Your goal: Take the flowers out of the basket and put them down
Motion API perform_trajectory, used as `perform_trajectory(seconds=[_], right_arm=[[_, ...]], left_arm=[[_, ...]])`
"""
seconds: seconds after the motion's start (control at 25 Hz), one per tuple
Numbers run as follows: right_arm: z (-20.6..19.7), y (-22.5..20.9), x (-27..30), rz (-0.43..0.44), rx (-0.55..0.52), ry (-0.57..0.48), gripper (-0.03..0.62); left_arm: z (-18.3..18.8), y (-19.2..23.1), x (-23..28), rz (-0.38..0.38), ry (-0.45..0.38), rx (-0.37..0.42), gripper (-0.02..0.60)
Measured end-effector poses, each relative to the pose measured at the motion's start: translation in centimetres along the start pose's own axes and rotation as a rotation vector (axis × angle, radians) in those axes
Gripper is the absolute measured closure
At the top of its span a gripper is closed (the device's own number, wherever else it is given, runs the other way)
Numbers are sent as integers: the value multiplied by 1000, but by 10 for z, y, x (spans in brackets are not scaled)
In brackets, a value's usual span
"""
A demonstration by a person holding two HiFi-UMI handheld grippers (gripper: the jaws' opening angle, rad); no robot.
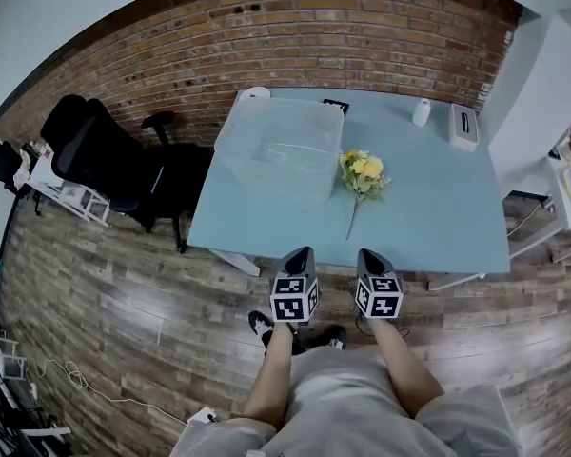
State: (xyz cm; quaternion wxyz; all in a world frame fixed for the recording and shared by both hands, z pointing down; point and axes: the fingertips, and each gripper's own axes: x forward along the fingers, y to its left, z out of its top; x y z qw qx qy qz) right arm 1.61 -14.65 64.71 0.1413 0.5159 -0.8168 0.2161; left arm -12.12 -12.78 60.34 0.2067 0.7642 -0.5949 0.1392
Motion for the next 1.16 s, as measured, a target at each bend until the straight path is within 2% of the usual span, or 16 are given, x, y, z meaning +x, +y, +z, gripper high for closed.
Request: perform_trajectory(seconds=[0.52,0.68,1.16], right_arm=[[-5,0,10,1,28,25,600],[-1,0,11,15,53,-1,600],[-11,4,16,1,25,38,600]], left_arm=[[5,15,-5,22,-8,-5,558],[4,23,-5,48,-21,-36,560],[-1,35,-13,75,-29,-65,560]])
